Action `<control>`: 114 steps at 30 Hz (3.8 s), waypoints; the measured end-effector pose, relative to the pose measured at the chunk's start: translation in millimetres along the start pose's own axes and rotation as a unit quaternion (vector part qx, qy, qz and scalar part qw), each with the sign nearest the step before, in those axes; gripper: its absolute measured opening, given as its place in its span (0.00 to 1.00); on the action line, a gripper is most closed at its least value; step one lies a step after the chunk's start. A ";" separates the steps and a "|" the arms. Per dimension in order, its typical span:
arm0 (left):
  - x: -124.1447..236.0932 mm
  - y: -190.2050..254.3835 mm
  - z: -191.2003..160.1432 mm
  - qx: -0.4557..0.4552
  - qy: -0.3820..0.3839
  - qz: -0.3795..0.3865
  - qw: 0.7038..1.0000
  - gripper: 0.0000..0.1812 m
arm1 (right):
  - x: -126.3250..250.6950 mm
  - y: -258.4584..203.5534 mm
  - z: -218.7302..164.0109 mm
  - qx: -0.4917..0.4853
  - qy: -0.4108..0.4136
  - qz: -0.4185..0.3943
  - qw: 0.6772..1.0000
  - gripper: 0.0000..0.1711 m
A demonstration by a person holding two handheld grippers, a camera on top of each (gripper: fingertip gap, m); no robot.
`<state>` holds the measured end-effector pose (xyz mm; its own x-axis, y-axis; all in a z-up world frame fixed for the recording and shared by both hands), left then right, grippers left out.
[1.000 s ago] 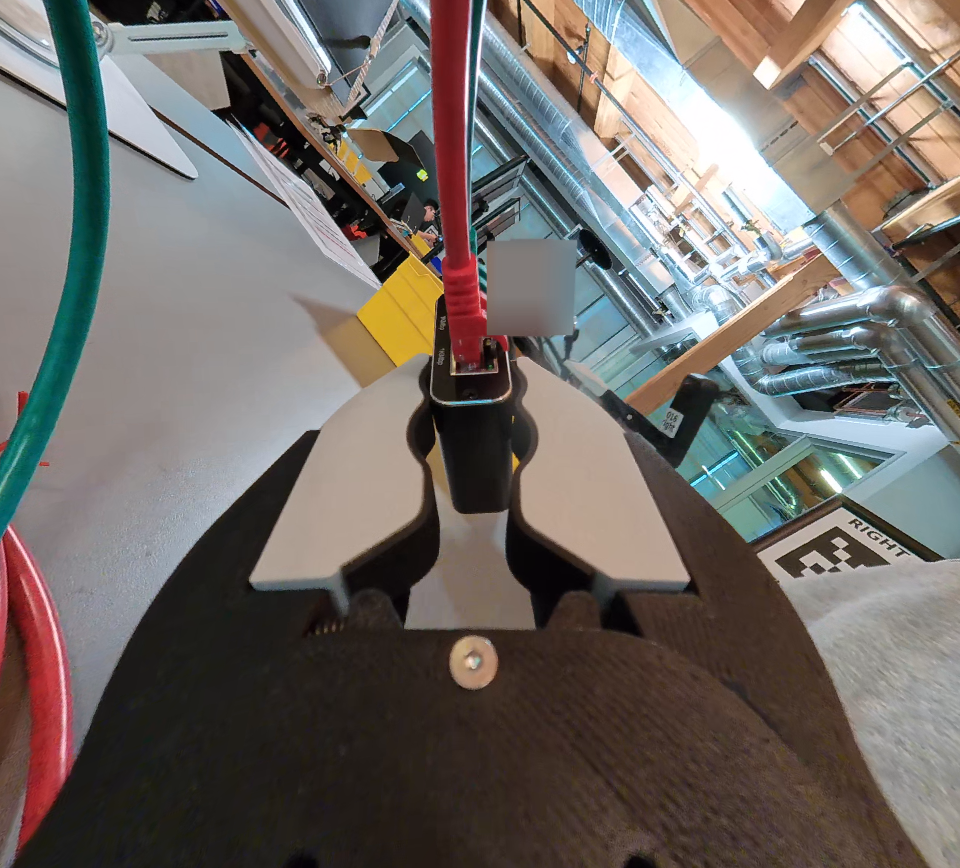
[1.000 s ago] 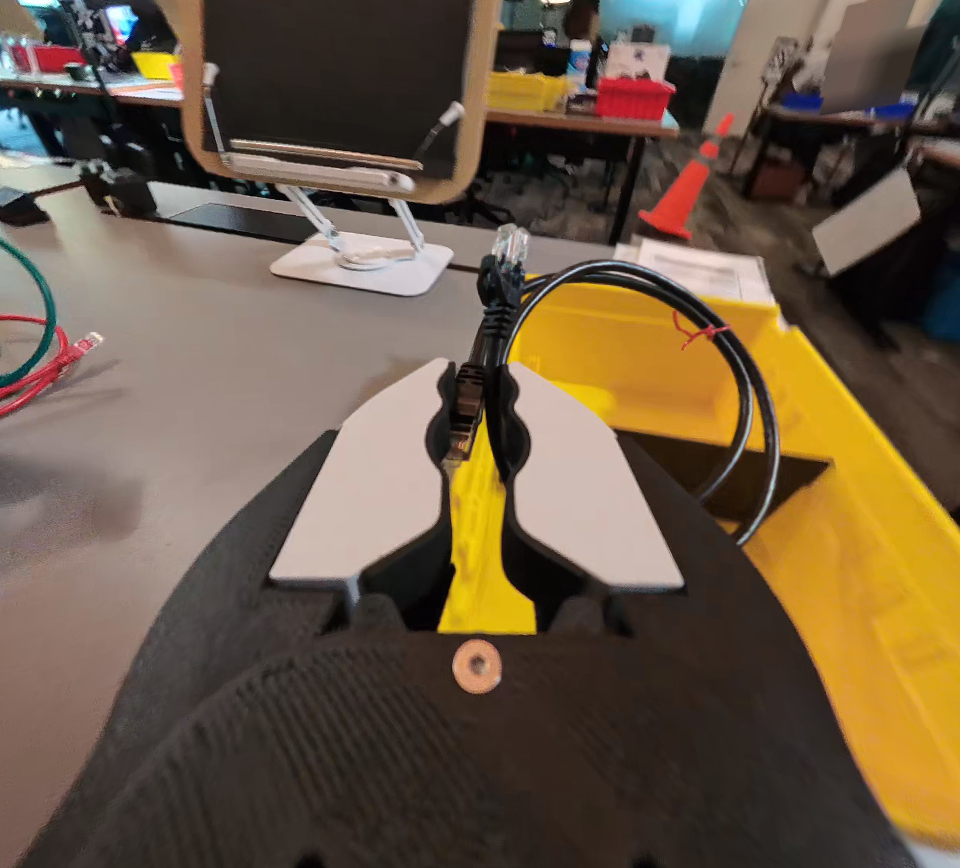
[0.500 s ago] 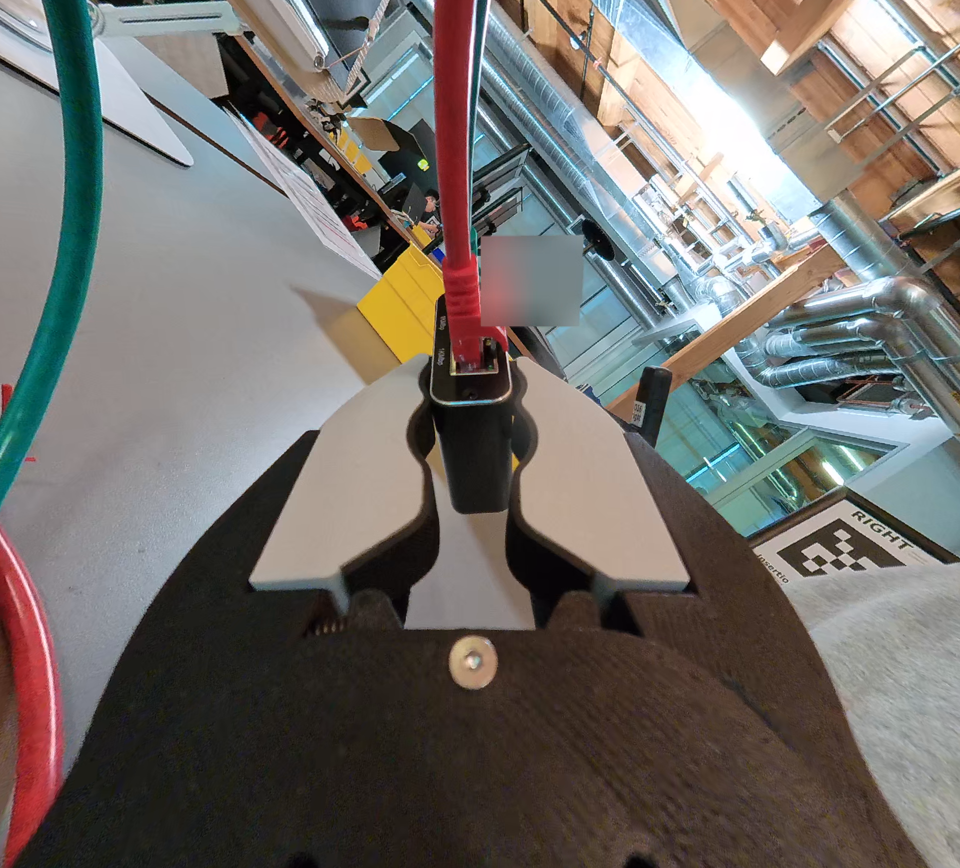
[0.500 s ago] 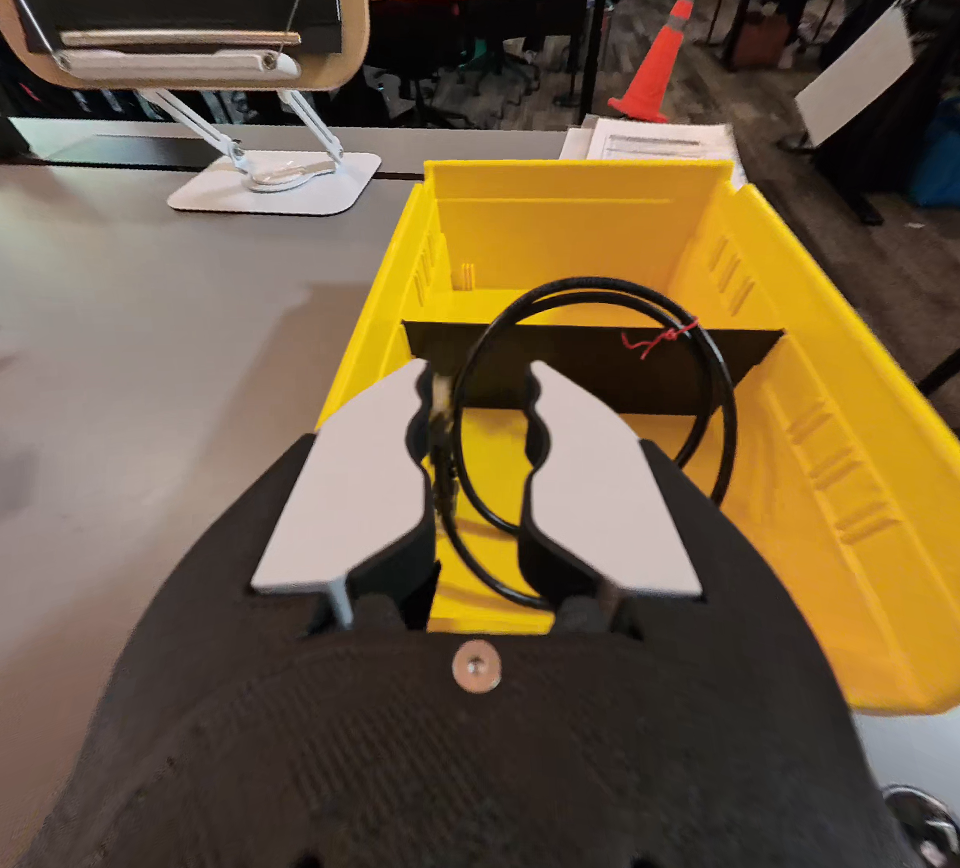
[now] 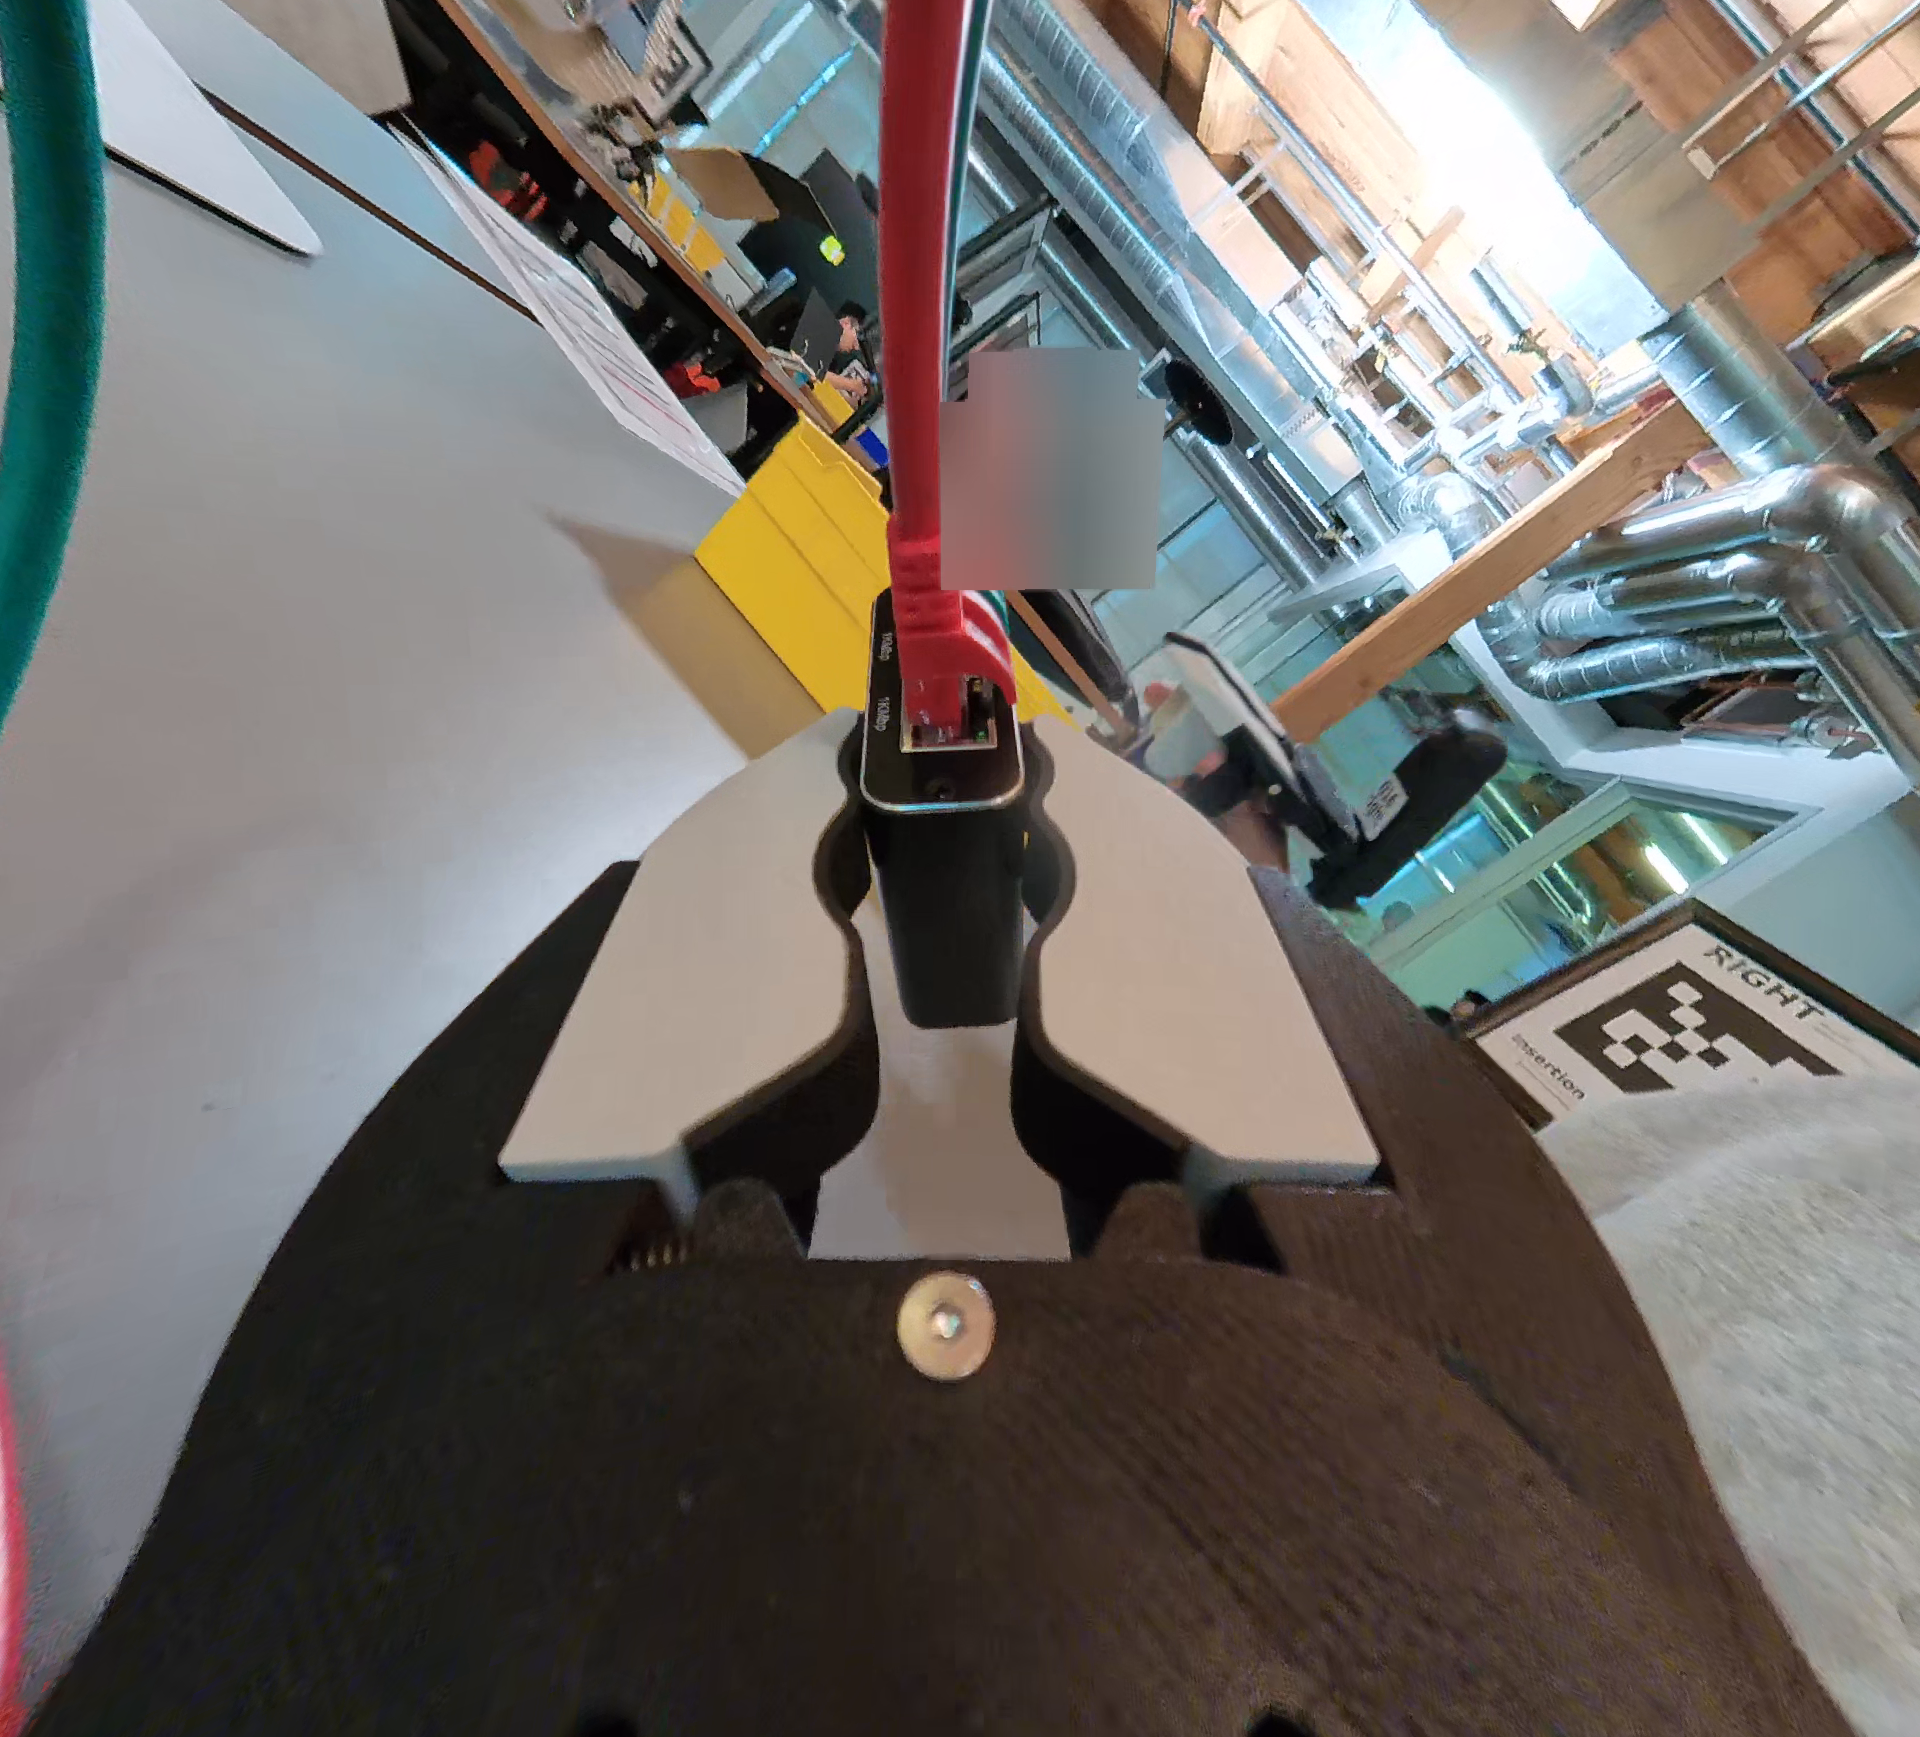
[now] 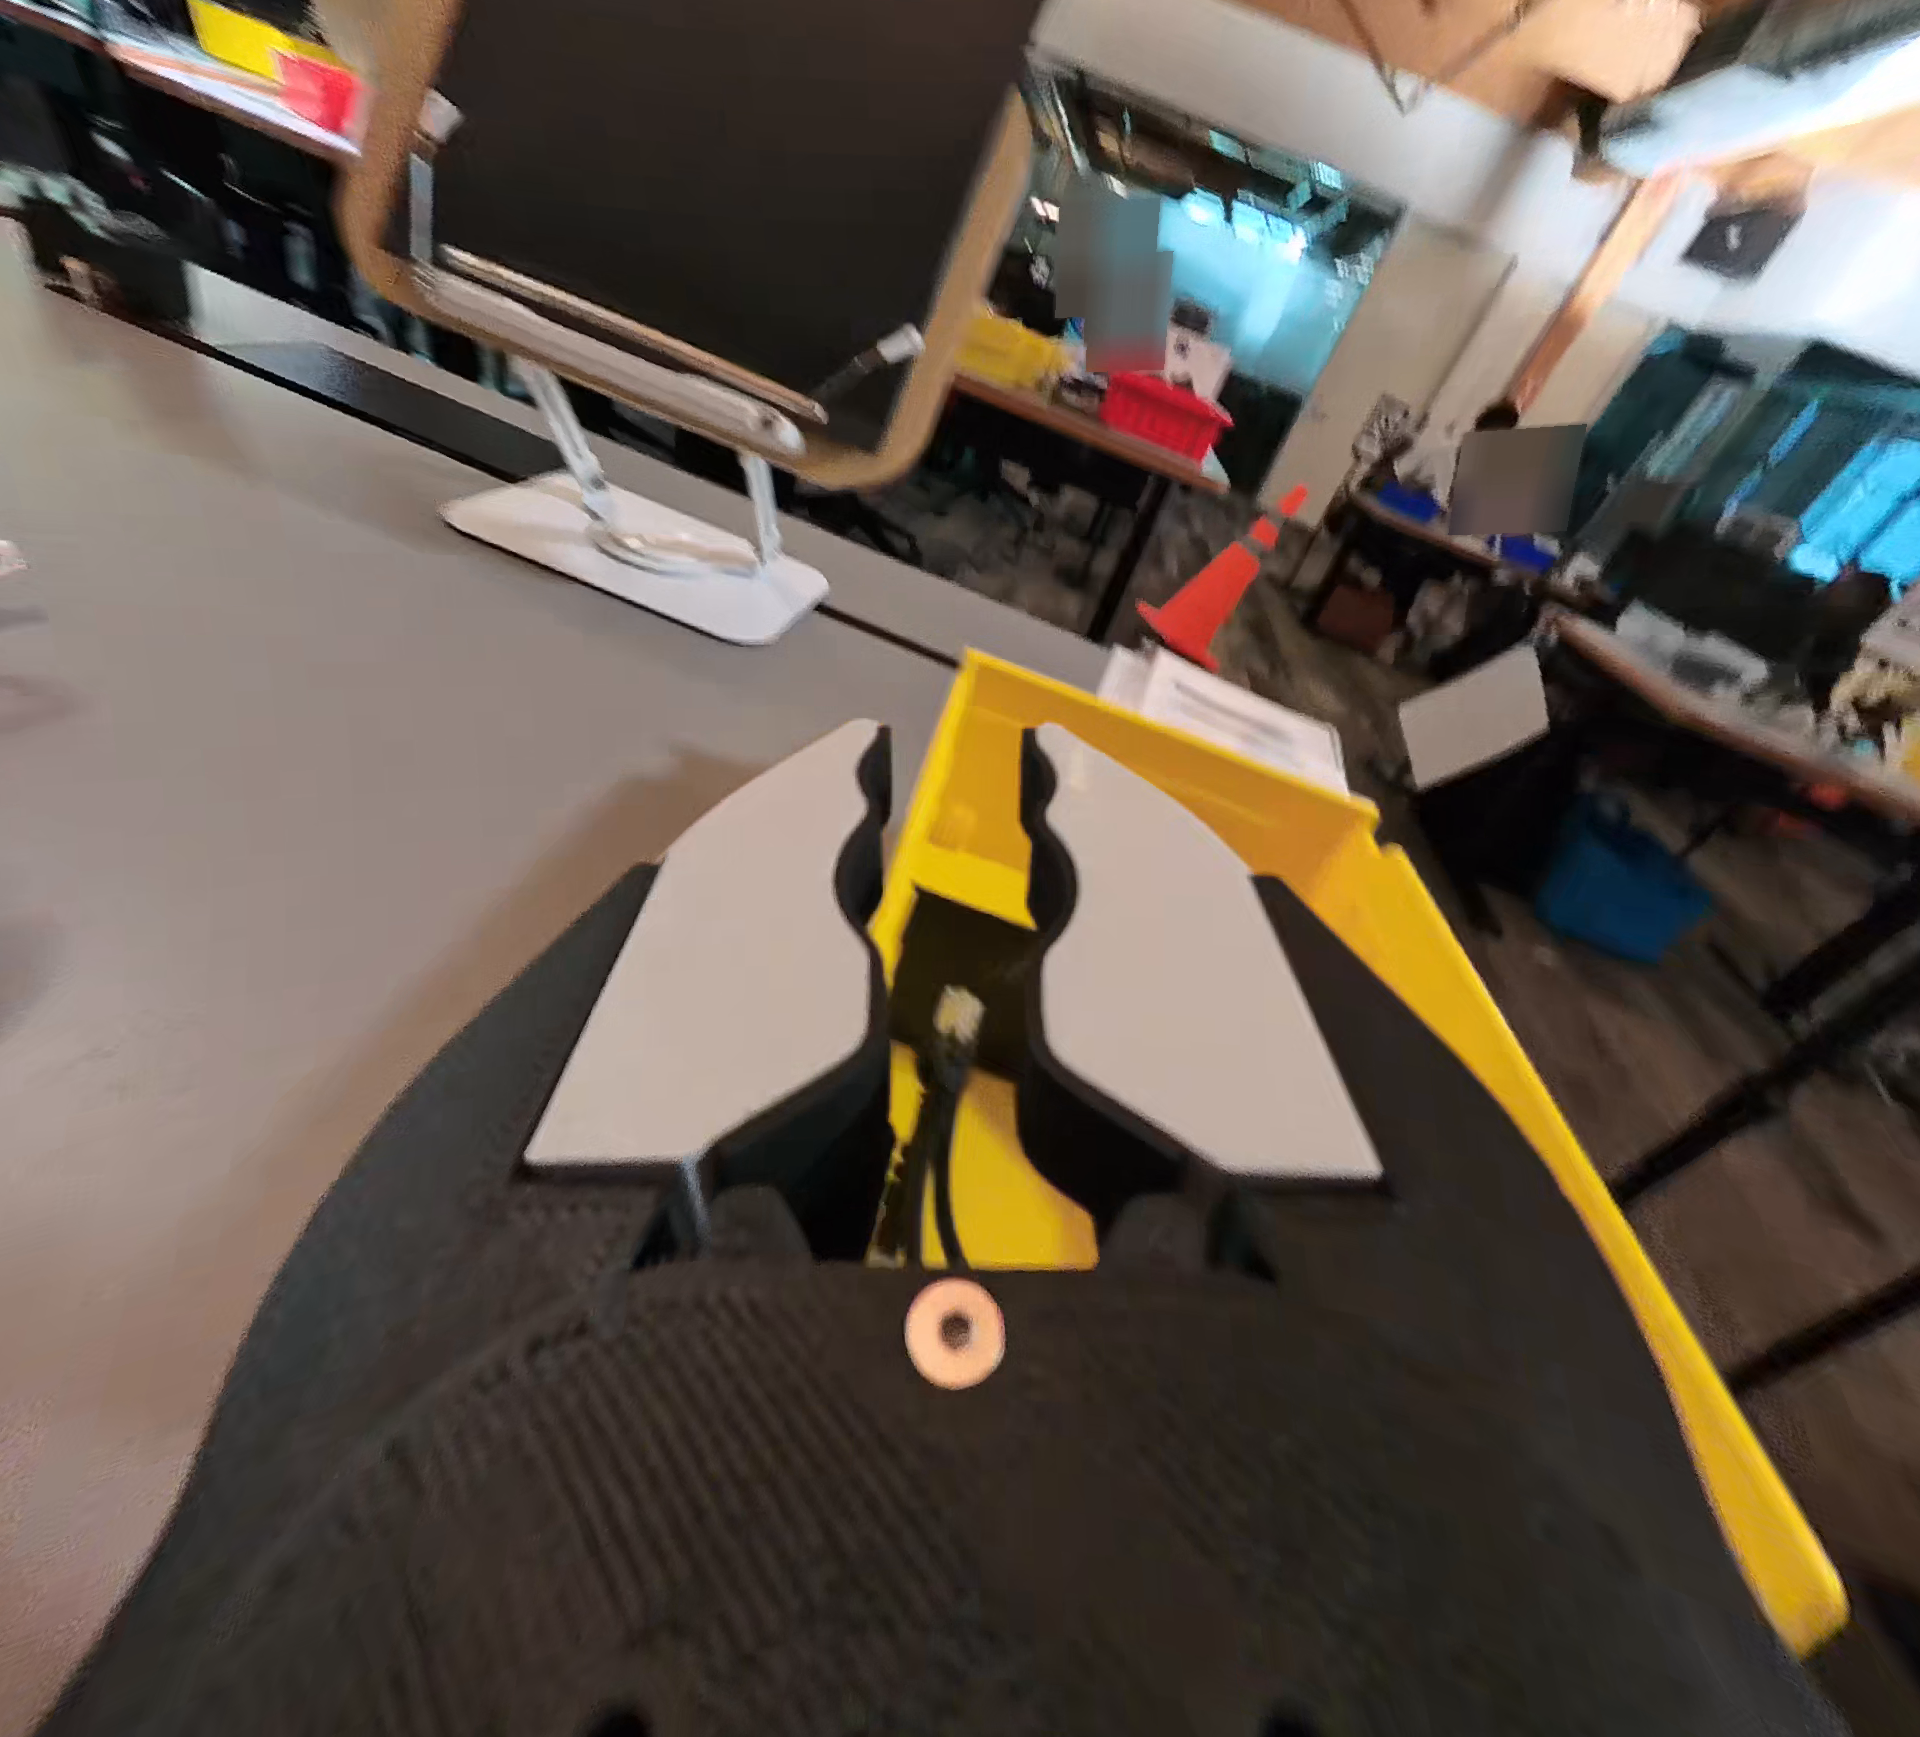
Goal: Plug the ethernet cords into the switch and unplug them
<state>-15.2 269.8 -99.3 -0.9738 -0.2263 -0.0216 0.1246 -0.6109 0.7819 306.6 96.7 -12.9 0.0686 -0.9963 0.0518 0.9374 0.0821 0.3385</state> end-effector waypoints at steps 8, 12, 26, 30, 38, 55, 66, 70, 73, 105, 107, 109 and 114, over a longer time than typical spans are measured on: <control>-20.7 23.8 -42.5 -0.036 -0.151 -0.070 0.986 0.13 | -24.7 -118.8 31.3 -0.115 0.087 0.257 0.956 0.09; -25.9 39.7 -79.6 -0.075 -0.282 -0.109 0.950 0.13 | -43.3 -173.3 7.3 -0.221 0.017 0.383 0.897 0.16; -22.6 58.4 -104.3 0.034 -0.373 -0.201 0.905 0.34 | -53.0 -161.4 -5.9 -0.462 0.067 0.422 0.777 0.03; -24.3 63.0 -112.0 0.014 -0.380 -0.199 0.903 0.40 | -51.4 -141.8 -7.0 -0.539 0.140 0.379 0.739 0.03; -44.0 76.2 -121.2 0.101 -0.295 -0.205 0.927 0.43 | -45.3 -136.4 -8.0 -0.639 0.252 0.325 0.650 0.03; -47.7 74.5 -117.1 0.155 -0.240 -0.202 0.937 0.31 | -48.6 -139.8 -8.2 -0.615 0.244 0.303 0.686 0.04; -48.2 79.1 -121.9 0.141 -0.226 -0.193 0.944 0.16 | -47.9 -152.8 -2.1 -0.626 0.251 0.312 0.669 0.04; -46.3 77.1 -116.3 0.132 -0.208 -0.195 0.949 0.14 | -48.6 -151.1 -3.6 -0.619 0.249 0.306 0.680 0.04; -44.1 73.1 -108.8 0.111 -0.190 -0.182 0.958 0.14 | -49.7 -149.7 -5.3 -0.605 0.239 0.302 0.696 0.03; -21.8 31.9 -41.3 0.051 -0.107 -0.112 0.987 0.14 | -53.6 -141.6 -10.4 -0.516 0.128 0.320 0.784 0.20; -25.7 36.4 -50.3 0.037 -0.131 -0.114 0.984 0.13 | -54.0 -140.7 -12.3 -0.523 0.125 0.319 0.780 0.18; -28.2 40.2 -57.7 0.027 -0.150 -0.118 0.981 0.14 | -53.9 -141.9 -14.7 -0.523 0.117 0.321 0.781 0.11; -30.2 39.1 -62.3 0.039 -0.161 -0.117 0.979 0.13 | -52.2 -142.0 -12.1 -0.505 0.130 0.324 0.790 0.07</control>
<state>30.9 205.5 -106.9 -0.9848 0.1730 -0.0183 -0.1128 -0.5546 0.8245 174.0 136.8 -75.1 0.5897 -0.7364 -0.3317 0.4627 0.6447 -0.6085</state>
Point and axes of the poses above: each gripper's, where its closed fingertips meet, x back along the fingers, z out of its top, y = z × x across the jaws, the point moved 6 cm from there along x, back along the fingers, and after that the axes turned 12 degrees about z, right-handed, at the moved point
